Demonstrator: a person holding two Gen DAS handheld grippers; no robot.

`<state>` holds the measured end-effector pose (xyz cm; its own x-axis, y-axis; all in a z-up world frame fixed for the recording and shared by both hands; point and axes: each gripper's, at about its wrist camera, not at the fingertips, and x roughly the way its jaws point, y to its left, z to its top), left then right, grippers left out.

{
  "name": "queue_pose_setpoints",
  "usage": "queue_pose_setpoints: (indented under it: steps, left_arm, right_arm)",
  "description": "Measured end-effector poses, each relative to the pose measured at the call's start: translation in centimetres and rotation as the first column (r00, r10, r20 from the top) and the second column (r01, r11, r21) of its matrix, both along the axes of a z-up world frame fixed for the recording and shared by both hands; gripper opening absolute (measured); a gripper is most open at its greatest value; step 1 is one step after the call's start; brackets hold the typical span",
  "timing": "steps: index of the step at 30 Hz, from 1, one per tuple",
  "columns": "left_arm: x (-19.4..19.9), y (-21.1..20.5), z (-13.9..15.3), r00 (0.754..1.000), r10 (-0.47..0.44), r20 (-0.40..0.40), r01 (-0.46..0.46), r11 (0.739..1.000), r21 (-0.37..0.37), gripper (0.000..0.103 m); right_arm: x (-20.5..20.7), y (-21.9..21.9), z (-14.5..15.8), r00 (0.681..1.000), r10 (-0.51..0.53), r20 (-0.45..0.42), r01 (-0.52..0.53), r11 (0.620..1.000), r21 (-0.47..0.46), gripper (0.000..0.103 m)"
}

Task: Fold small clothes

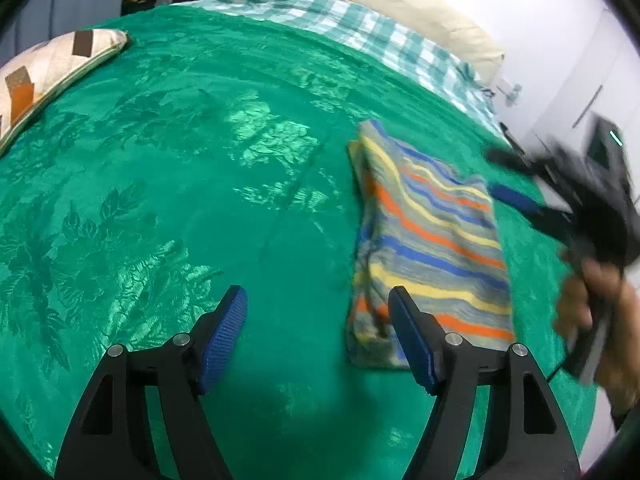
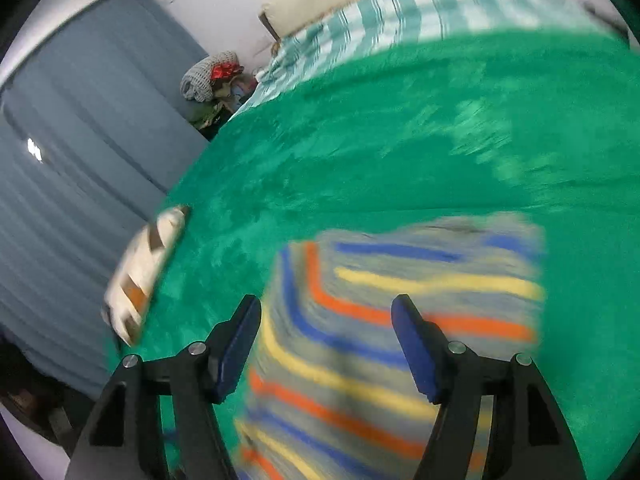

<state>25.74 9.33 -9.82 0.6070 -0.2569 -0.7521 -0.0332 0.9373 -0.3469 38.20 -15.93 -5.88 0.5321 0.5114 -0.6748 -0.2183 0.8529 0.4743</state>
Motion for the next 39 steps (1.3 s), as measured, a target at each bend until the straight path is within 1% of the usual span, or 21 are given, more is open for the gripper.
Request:
queue_pose_setpoints:
  steps: [2,3,4,5,7,8,9,10,11,12,13,14,16,19,22,24,25,27,29,32,39]
  left_arm:
    - [-0.4,-1.1,-0.4,1.000,-0.024,-0.013,0.024,0.999,0.023,0.074]
    - [-0.3,-1.8,-0.7,0.999,-0.041,-0.027,0.043,0.998,0.051,0.074]
    - [-0.1,-2.3,-1.5,0.998,-0.052,-0.047,0.056,0.995,0.088,0.074]
    - [0.2,-3.0,-2.3,0.996,-0.051,-0.074,0.061,0.988,0.140,0.073]
    - [0.2,-3.5,-2.7,0.995,-0.054,-0.090,0.071,0.976,0.206,0.072]
    - [-0.2,-3.5,-2.4,0.994,-0.057,-0.094,0.077,0.971,0.226,0.072]
    - [-0.7,-3.4,-1.7,0.994,-0.053,-0.098,0.075,0.968,0.241,0.071]
    - [-1.5,-3.0,-1.0,0.995,-0.048,-0.093,0.070,0.967,0.244,0.072]
    - [-2.8,-2.7,0.1,0.996,-0.050,-0.077,0.067,0.968,0.240,0.079]
    - [-3.7,-2.5,0.6,0.997,-0.053,-0.064,0.067,0.970,0.236,0.084]
    - [-4.6,-2.3,1.1,0.997,-0.055,-0.051,0.065,0.970,0.232,0.094]
    - [-6.4,-2.2,1.7,0.998,-0.063,-0.031,0.069,0.971,0.228,0.097]
    - [-7.8,-2.3,1.5,0.996,-0.087,-0.029,0.091,0.971,0.223,0.098]
    - [-11.1,-3.7,0.1,0.990,-0.130,-0.059,0.139,0.972,0.189,0.098]
    - [-13.2,-4.8,-1.8,0.981,-0.164,-0.099,0.179,0.968,0.174,0.098]
    - [-13.8,-5.8,-2.3,0.977,-0.187,-0.106,0.205,0.958,0.198,0.098]
    - [-13.9,-6.1,-2.1,0.977,-0.193,-0.095,0.209,0.954,0.213,0.098]
    - [-14.0,-6.5,-1.9,0.976,-0.201,-0.083,0.214,0.954,0.207,0.098]
    - [-14.0,-6.6,-1.8,0.977,-0.198,-0.082,0.211,0.954,0.211,0.098]
    - [-14.3,-6.6,-2.3,0.976,-0.203,-0.083,0.217,0.946,0.242,0.098]
    - [-14.9,-6.9,-3.1,0.971,-0.224,-0.080,0.237,0.928,0.286,0.100]
  right_arm:
    - [-4.1,-1.1,0.4,0.998,0.043,0.046,-0.041,0.998,-0.042,0.055]
    - [-5.8,-1.2,0.0,0.997,0.063,0.050,-0.061,0.997,-0.037,0.054]
    - [-8.2,-1.4,-1.2,0.995,0.091,0.028,-0.091,0.996,-0.013,0.054]
    - [-9.1,-1.6,-2.2,0.994,0.109,-0.004,-0.109,0.994,0.004,0.054]
    - [-11.3,-1.5,-6.9,0.981,0.116,-0.155,-0.121,0.992,-0.024,0.054]
    - [-12.3,-1.8,-8.6,0.975,0.096,-0.199,-0.106,0.994,-0.040,0.049]
    - [-13.2,-2.5,-8.3,0.984,0.066,-0.162,-0.074,0.996,-0.041,0.047]
    - [-14.2,-3.1,-7.3,0.991,0.024,-0.135,-0.031,0.998,-0.053,0.048]
    - [-15.2,-3.6,-6.3,0.993,-0.021,-0.120,0.013,0.997,-0.071,0.057]
    - [-16.4,-4.1,-5.1,0.993,-0.072,-0.091,0.065,0.995,-0.082,0.071]
    - [-18.0,-4.5,-3.8,0.992,-0.116,-0.054,0.111,0.989,-0.095,0.077]
    - [-19.1,-4.5,-2.9,0.990,-0.141,-0.028,0.137,0.984,-0.115,0.084]
    - [-22.1,-4.4,-1.5,0.982,-0.190,0.012,0.188,0.960,-0.206,0.086]
    - [-26.1,-3.6,-1.4,0.966,-0.258,0.013,0.248,0.913,-0.324,0.086]
    - [-29.6,-3.6,-2.0,0.944,-0.329,0.020,0.311,0.870,-0.382,0.088]
    - [-32.1,-3.7,-2.2,0.938,-0.344,0.050,0.330,0.837,-0.436,0.089]
    - [-32.3,-3.0,-2.3,0.939,-0.337,0.059,0.325,0.825,-0.462,0.089]
    - [-33.2,-2.6,-2.7,0.947,-0.314,0.062,0.302,0.811,-0.501,0.090]
    - [-33.7,-2.6,-3.1,0.947,-0.314,0.066,0.302,0.801,-0.516,0.090]
    - [-33.8,-2.3,-3.8,0.949,-0.306,0.073,0.294,0.780,-0.553,0.090]
    - [-33.9,-1.6,-4.7,0.957,-0.282,0.071,0.270,0.769,-0.579,0.090]
